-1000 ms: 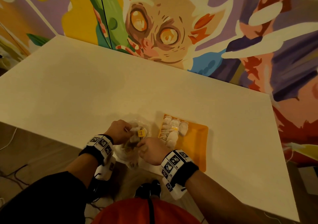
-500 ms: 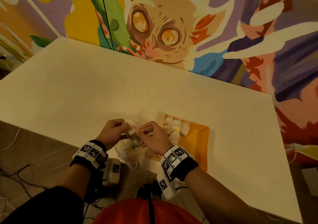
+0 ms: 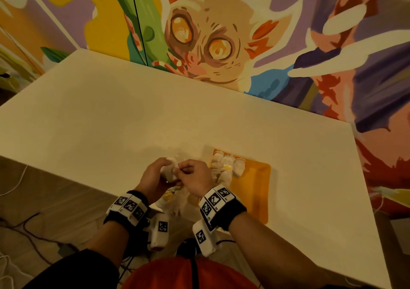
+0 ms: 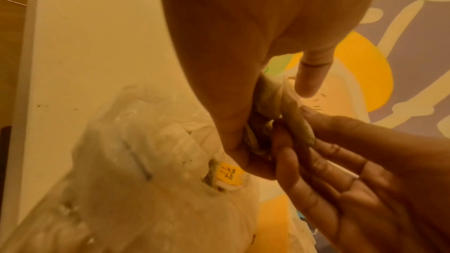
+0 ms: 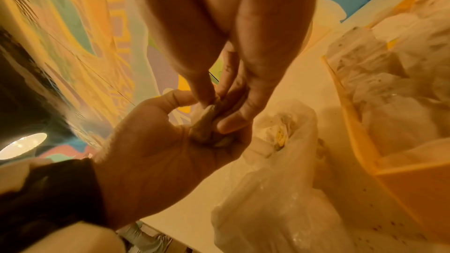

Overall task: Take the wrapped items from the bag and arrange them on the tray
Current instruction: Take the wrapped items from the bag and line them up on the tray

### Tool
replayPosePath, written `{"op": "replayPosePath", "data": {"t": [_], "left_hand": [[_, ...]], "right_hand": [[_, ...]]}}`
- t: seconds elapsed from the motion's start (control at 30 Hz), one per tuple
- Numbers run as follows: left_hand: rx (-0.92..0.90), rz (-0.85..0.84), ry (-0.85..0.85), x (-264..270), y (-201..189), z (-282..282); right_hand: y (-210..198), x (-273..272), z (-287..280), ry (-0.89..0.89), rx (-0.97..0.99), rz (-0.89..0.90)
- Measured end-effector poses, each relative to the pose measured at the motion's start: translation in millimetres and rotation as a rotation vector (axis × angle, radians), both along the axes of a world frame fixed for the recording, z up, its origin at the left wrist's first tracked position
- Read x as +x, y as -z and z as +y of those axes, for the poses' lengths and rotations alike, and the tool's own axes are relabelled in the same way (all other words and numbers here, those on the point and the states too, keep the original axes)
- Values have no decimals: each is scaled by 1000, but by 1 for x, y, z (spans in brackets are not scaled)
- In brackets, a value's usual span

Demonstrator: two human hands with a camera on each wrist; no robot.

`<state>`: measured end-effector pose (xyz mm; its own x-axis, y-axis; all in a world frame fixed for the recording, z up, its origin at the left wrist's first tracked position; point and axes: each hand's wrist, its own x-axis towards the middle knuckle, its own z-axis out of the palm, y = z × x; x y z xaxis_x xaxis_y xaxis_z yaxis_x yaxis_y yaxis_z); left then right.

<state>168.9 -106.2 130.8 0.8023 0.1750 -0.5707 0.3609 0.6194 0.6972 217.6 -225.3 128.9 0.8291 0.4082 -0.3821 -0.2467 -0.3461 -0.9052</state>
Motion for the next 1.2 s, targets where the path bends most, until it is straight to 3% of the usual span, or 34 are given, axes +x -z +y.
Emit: {"op": "replayPosePath", "data": {"t": [0.3, 0.53, 0.7, 0.93, 1.07, 1.2], "left_hand": [[-11, -61, 158, -2, 1, 3], [-7, -118, 102, 4, -2, -2], [92, -112, 92, 11, -6, -7], [405, -127, 147, 20, -8, -15], [488, -141, 159, 26, -8, -21], [477, -94, 127, 29, -7, -27]], "right_hand": [[-9, 7, -12, 77, 224, 145], [-8, 15, -22, 158, 287, 156], [-3, 18, -31, 148, 235, 107], [-2, 23, -47, 100, 131, 9], [-2, 25, -55, 23, 17, -73], [2, 35, -71, 65, -117, -177]]}}
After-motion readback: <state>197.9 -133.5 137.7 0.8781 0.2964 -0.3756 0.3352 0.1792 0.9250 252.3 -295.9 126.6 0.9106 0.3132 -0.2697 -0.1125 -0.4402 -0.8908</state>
